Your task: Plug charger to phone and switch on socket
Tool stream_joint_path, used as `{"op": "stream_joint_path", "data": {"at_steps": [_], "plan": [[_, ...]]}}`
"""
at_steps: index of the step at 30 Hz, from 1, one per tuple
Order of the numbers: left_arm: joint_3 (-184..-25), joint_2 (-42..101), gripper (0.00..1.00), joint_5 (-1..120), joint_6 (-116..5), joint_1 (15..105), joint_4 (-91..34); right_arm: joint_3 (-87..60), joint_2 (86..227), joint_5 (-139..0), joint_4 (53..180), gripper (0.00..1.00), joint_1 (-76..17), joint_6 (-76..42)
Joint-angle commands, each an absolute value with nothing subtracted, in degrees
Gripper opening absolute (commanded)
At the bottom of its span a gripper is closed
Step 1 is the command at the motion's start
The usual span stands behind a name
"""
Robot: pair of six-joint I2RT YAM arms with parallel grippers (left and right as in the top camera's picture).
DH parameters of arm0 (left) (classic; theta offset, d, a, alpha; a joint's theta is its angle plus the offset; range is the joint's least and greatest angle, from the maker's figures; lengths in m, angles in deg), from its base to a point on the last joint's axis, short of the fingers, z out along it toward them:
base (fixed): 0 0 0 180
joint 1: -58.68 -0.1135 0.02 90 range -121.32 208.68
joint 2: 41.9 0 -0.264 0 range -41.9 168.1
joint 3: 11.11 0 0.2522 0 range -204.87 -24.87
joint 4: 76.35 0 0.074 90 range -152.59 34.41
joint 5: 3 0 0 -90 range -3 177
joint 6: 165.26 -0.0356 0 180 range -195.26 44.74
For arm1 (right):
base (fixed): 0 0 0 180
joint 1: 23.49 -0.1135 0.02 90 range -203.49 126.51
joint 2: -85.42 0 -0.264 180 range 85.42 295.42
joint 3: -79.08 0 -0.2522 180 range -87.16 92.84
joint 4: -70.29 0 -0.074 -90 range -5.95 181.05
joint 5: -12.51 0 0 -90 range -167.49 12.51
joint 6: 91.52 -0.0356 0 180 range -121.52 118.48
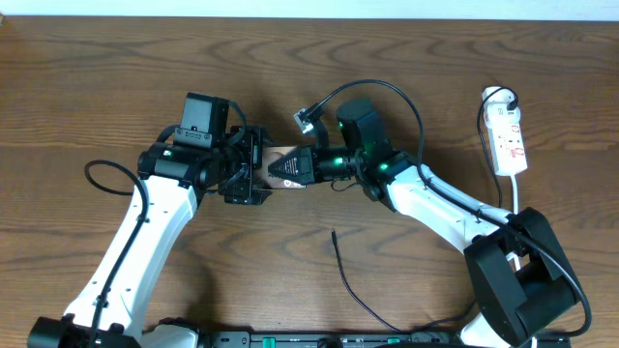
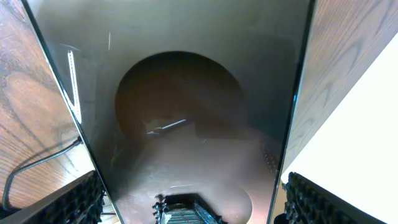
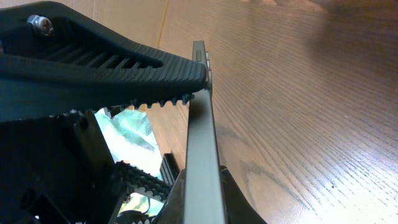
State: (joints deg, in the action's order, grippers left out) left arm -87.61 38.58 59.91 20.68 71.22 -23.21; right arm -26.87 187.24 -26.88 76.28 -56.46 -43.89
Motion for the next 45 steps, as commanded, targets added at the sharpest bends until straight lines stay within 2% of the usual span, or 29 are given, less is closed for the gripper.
{"op": "stream_joint_path", "data": {"at_steps": [1,7,15,19,29,34,39,45], "plan": [[-88.86,37.80,0.89,59.08,19.24,71.22,-23.21,-26.04,187.24,-24.63,75.76,0.01,-55.26,-43.89],[-88.86,37.80,0.90,58.82,15.81,71.11,-24.66,-26.04,187.24,-24.37,76.65,0.01,-51.65,-43.89],[-88.86,37.80,0.90,54.84,1.76,67.00,-28.77,-26.04,187.24,-24.39,79.56,0.01,-46.14,-47.28],[-88.86,37.82,0.90,54.80,-6.70,63.83,-28.59,-26.04,187.24,-24.43,79.47,0.01,-44.00,-55.98],[-88.86,37.84,0.90,54.86,-9.02,60.46,-28.96,-26.04,187.24,-25.13,73.88,0.01,-41.90,-81.74],[-88.83,37.84,0.90,54.29,-9.02,60.46,-33.64,-26.04,187.24,-27.03,72.41,0.01,-41.90,-93.98],[-88.83,37.84,0.90,51.60,-7.10,60.46,-40.00,-26.04,187.24,-30.44,68.61,0.01,-41.84,-100.21],[-88.42,37.84,0.90,50.88,-4.85,60.46,-41.33,-26.04,187.24,-32.67,62.88,0.01,-41.64,-105.66]]}}
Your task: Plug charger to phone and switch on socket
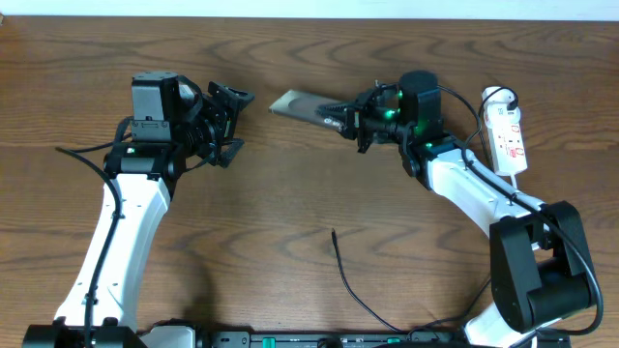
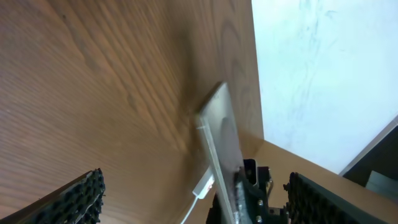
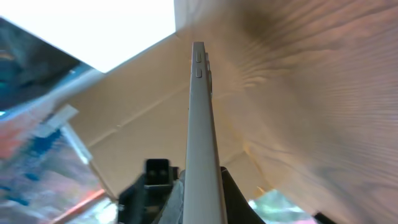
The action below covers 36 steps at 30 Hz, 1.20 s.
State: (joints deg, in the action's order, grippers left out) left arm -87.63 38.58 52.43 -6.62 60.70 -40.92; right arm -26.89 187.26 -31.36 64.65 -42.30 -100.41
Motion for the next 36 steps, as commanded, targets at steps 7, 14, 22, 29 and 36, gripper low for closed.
{"op": "stream_joint_path", "data": {"at_steps": [7,14,22,29,36], "plan": [[-78.54,37.84,0.90,44.09,7.22,60.35,-63.89,-26.04,187.24,-33.66,59.10,0.01,-41.64,-108.87],[-69.97,37.84,0.90,43.93,12.09,60.35,-77.38,-26.04,187.24,-33.50,55.95,0.01,-42.12,-108.89],[-69.10,37.93,0.90,46.12,10.59,60.35,-82.38,-26.04,187.24,-33.46,55.91,0.01,-46.32,-108.63],[-69.08,38.82,0.90,46.03,11.72,60.35,-80.33,-26.04,187.24,-33.44,55.06,0.01,-49.97,-106.05],[-69.08,38.91,0.90,49.72,11.68,60.35,-79.39,-26.04,187.24,-33.57,55.06,0.01,-52.88,-105.59]]}}
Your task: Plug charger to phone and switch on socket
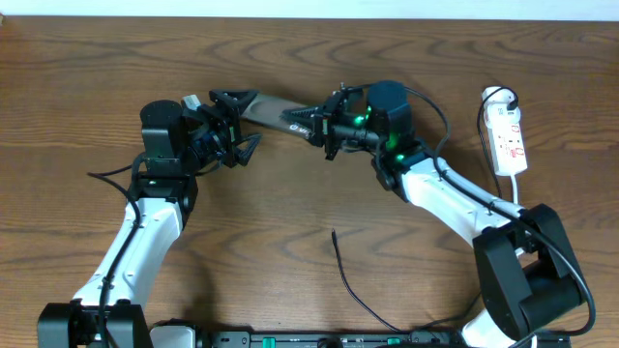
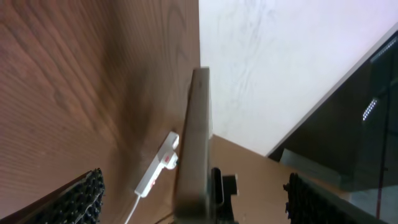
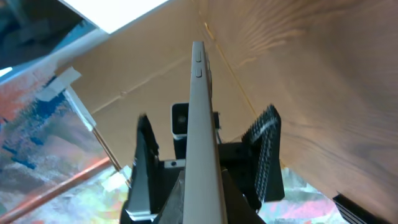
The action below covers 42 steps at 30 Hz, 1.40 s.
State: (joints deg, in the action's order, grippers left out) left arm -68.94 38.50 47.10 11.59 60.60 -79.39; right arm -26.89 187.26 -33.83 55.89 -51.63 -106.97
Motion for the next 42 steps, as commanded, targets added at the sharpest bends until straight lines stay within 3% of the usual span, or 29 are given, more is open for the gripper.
{"op": "stream_joint_path", "data": {"at_steps": [1,18,27,33,35,42], "plan": [[-69.08,38.93,0.90,50.47,11.68,60.35,-79.39,-26.04,187.24,-33.68,55.08,0.01,-53.14,-105.57],[-69.05,40.07,0.90,54.45,10.39,60.35,-79.45,-26.04,187.24,-33.57,55.12,0.01,-55.41,-104.28],[-69.05,40.07,0.82,52.94,10.35,60.35,-79.65,-26.04,187.24,-33.70,55.12,0.01,-55.48,-104.26],[-69.05,40.07,0.65,52.52,10.32,60.35,-79.65,-26.04,187.24,-34.07,55.14,0.01,-55.48,-104.26],[-69.08,40.07,0.54,52.52,9.58,60.35,-79.65,-26.04,187.24,-34.09,55.14,0.01,-55.48,-104.26],[-69.05,40.07,0.38,52.59,9.25,60.35,-79.80,-26.04,187.24,-34.07,55.14,0.01,-55.48,-104.24]]}}
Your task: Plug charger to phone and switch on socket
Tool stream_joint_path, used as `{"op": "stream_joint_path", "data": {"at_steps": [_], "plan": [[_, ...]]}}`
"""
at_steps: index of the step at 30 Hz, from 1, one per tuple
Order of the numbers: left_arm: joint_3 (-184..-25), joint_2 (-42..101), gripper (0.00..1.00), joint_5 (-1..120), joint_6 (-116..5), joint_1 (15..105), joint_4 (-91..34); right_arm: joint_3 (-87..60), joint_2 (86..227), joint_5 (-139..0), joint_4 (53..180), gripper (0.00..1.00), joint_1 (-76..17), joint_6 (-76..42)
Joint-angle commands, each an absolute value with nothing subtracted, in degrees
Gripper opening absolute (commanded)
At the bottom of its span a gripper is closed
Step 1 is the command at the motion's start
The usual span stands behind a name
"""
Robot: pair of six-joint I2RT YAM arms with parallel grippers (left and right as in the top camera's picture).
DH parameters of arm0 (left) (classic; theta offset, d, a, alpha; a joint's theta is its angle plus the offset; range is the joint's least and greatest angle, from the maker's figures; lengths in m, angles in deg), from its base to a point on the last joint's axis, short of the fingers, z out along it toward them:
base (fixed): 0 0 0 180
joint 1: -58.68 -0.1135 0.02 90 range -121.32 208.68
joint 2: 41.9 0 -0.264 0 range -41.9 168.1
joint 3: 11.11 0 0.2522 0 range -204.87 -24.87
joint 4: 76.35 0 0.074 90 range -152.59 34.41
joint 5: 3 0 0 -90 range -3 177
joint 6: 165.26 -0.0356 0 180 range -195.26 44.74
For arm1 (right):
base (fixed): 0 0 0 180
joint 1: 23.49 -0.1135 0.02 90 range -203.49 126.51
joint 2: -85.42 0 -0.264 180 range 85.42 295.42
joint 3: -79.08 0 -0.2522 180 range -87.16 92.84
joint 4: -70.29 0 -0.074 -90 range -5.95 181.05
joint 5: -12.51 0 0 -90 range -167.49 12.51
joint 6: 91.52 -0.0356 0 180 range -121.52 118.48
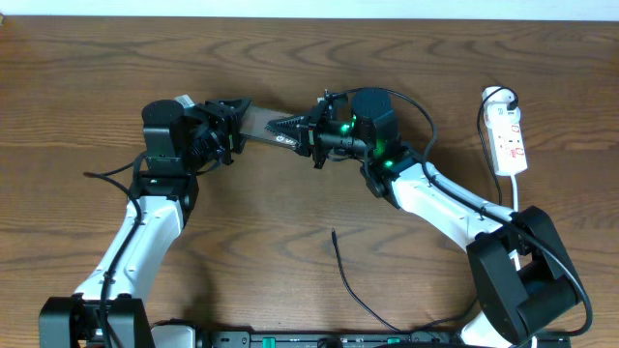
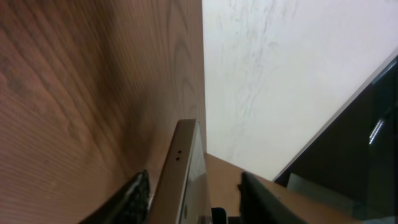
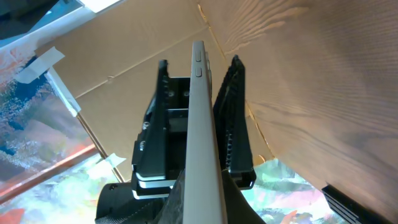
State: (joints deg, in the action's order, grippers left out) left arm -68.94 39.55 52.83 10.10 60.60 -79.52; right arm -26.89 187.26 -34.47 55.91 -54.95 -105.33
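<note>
A grey phone (image 1: pixel 263 123) hangs edge-on above the far part of the table, between both arms. My right gripper (image 1: pixel 305 133) is shut on its right end; in the right wrist view the phone (image 3: pixel 199 112) runs straight out from that gripper (image 3: pixel 202 194). My left gripper (image 1: pixel 230 124) is open, with one finger on each side of the phone's left end (image 2: pixel 186 174) and a gap still showing on one side. The black charger cable (image 1: pixel 345 275) lies loose near the front. A white socket strip (image 1: pixel 509 135) lies at the right.
The right arm's own black cable loops above its wrist (image 1: pixel 387 92). The wooden table's (image 1: pixel 87 68) far edge meets a white wall just behind the grippers. The socket strip's white lead (image 1: pixel 515 198) runs towards the right arm's base.
My left gripper's fingers have drawn much closer together around the phone's left end. The right gripper with the phone has shifted slightly left towards it.
At first both grippers were at the phone in the middle of the table. Then my right gripper alone held it up at the far side, the left open and apart. Then the left's open fingers straddled the phone's end, and now they stand narrower around it.
</note>
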Motion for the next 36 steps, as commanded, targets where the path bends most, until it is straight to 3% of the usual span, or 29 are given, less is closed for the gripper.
{"op": "stream_joint_path", "data": {"at_steps": [1,15,29,31,36], "plan": [[-69.05,40.07,0.36,52.59,9.25,60.35,-79.80,-26.04,187.24,-34.07,55.14,0.01,-55.48,-104.19],[-69.05,40.07,0.08,52.92,8.99,60.35,-79.80,-26.04,187.24,-34.07,55.14,0.01,-55.48,-104.08],[-69.05,40.07,0.08,53.18,8.99,60.35,-79.78,-26.04,187.24,-34.09,55.17,0.02,-55.48,-103.34],[-69.05,40.07,0.08,53.18,8.99,60.35,-79.78,-26.04,187.24,-34.09,55.17,0.07,-55.48,-103.21],[-69.05,40.07,0.08,53.18,8.99,60.35,-79.78,-26.04,187.24,-34.09,55.17,0.46,-55.46,-103.21]]}}
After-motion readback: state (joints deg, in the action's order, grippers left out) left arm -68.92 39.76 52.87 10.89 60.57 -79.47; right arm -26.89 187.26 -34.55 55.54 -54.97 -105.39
